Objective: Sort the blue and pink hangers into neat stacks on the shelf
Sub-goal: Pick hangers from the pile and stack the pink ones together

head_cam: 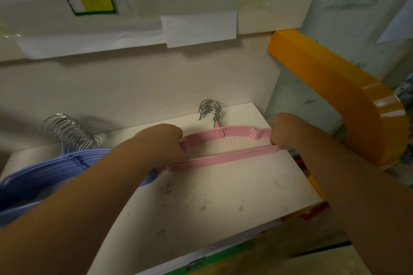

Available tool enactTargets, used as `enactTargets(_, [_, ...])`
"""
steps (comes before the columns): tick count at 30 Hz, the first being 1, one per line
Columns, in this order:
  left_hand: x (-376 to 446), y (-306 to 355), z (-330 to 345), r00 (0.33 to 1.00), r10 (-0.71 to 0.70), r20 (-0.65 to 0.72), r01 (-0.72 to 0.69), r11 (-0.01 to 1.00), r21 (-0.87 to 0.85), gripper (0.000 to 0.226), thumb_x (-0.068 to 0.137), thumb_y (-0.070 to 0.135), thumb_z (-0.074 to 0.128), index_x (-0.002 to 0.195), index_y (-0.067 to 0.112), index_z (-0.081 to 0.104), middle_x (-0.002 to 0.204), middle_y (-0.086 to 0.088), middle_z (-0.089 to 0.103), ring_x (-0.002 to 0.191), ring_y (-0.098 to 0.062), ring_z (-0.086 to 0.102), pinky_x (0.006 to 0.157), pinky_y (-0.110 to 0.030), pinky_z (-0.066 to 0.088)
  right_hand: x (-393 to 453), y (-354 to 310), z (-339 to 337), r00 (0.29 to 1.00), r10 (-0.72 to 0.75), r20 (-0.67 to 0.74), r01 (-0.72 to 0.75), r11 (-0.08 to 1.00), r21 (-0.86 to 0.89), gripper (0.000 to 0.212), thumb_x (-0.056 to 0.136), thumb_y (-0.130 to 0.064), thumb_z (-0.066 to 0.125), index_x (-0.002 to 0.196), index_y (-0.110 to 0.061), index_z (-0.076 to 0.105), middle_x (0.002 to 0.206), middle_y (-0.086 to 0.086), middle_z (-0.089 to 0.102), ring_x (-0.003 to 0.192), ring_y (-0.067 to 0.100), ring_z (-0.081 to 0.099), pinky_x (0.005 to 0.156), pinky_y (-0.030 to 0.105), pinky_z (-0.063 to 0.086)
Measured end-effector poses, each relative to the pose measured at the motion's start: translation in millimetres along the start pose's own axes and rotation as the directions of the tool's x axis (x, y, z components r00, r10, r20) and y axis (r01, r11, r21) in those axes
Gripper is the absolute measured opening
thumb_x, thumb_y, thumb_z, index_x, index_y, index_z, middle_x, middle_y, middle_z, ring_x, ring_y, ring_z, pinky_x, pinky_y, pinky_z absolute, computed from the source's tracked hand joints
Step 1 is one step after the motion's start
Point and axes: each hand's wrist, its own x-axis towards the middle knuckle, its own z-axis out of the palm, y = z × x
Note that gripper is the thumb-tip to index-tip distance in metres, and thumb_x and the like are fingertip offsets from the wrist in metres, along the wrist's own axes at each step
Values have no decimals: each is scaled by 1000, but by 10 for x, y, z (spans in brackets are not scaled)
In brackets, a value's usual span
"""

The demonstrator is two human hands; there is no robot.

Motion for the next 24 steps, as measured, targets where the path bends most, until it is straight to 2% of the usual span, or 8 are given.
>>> enactTargets(3, [-110,100,29,997,50,63,-47,998,-46,53,70,67,58,97,21,54,97,2,60,88,-21,59,77,-34,49,-6,-31,-3,999,6,-34,-6,1000,-2,26,82,-4,59,63,-8,41,66,6,43,76,25,52,69,30,44])
enactTargets(6, [-129,90,126,998,63,18,-64,998,27,68,62,53,74,111,18,44,105,-1,57,93,-26,59,76,-36,50,-17,-29,2,999,8,-47,-8,1000,-7,29,82,-5,59,63,-9,38,67,5,40,77,25,51,70,31,44])
enactTargets(10, [-110,88,152,996,67,-55,-63,996,67,58,68,43,76,110,17,47,106,-3,58,94,-26,59,68,-30,40,-22,-19,12,998,13,-61,-13,1000,9,30,82,-4,60,63,-10,37,67,5,39,79,24,50,72,31,44])
enactTargets(15, [-116,110,125,994,81,-69,-74,993,91,50,69,38,74,107,18,49,101,-2,57,91,-26,59,67,-30,40,-42,-17,-9,999,13,-50,-12,1000,21,22,81,-4,61,67,-7,45,69,6,46,78,25,54,75,33,48])
enactTargets(17, [-112,116,104,994,88,-62,-82,992,99,49,69,38,73,105,18,48,93,0,53,84,-24,55,66,-30,40,-41,11,-5,999,2,-37,0,998,67,8,81,-6,62,79,-3,55,74,8,51,80,26,57,77,33,50])
enactTargets(20, [-94,102,87,996,81,-40,-77,993,94,48,68,39,72,103,18,46,84,4,44,77,-21,48,65,-30,42,-58,74,-15,998,-51,-32,55,989,138,32,81,-10,62,111,-3,64,100,13,65,96,28,63,88,35,52])
enactTargets(22, [-87,98,111,997,74,-30,-72,994,78,50,67,39,71,102,18,44,85,4,45,76,-21,50,65,-32,44,-126,85,-103,990,-138,-16,139,977,163,51,81,-10,61,132,-8,54,126,12,59,111,28,58,93,35,48])
enactTargets(24, [-90,101,143,997,69,-33,-67,996,63,52,65,41,71,101,19,41,87,4,46,79,-23,53,66,-33,46,-224,59,-224,960,-269,82,259,959,116,75,79,-11,65,147,-18,34,140,6,47,115,26,54,89,31,49])
